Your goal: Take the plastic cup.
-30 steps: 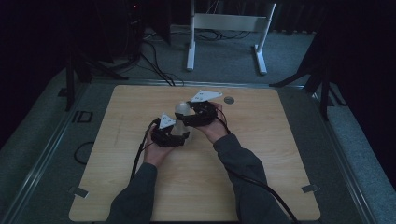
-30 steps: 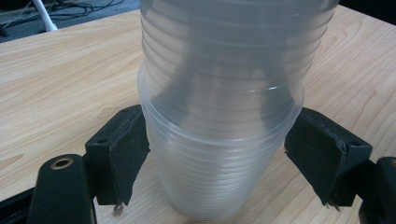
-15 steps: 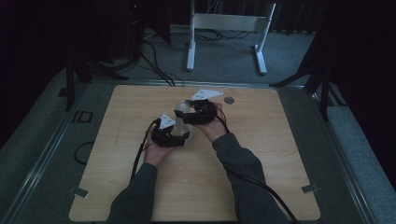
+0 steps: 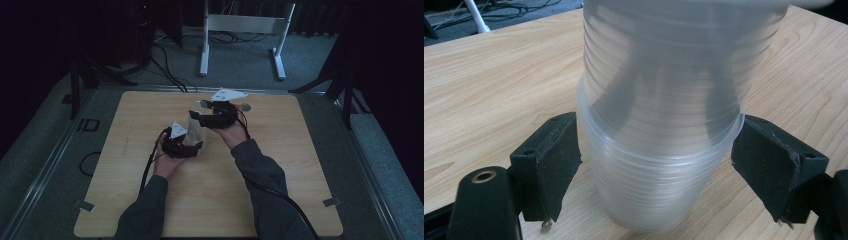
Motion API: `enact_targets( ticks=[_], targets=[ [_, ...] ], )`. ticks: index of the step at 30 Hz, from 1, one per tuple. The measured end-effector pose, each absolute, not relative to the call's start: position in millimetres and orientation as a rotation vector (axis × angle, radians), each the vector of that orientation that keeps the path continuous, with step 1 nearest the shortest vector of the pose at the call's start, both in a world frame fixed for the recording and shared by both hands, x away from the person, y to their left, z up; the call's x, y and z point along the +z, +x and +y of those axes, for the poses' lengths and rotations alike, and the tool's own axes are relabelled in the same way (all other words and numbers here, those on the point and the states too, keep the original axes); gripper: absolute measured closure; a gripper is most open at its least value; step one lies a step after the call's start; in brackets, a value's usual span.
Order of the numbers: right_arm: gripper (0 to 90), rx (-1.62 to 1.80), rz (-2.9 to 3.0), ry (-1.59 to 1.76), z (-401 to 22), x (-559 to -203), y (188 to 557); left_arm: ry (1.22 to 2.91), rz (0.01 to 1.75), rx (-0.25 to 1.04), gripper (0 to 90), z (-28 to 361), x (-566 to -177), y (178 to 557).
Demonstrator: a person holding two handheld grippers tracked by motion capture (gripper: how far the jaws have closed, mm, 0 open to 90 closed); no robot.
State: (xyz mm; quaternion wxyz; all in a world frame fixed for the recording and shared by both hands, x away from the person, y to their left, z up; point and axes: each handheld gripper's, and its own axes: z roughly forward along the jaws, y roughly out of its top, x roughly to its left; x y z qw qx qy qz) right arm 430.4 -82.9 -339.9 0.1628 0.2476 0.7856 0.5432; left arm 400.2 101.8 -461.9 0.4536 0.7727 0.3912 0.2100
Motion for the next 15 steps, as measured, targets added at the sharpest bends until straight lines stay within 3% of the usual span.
enact_targets(
  ticks=[15],
  targets=[
    [40.9, 1.68, 2.123, 0.715, -103, -304, 422, 1.874, 0.968, 0.502, 20.3, 108, -456, 396]
  ],
)
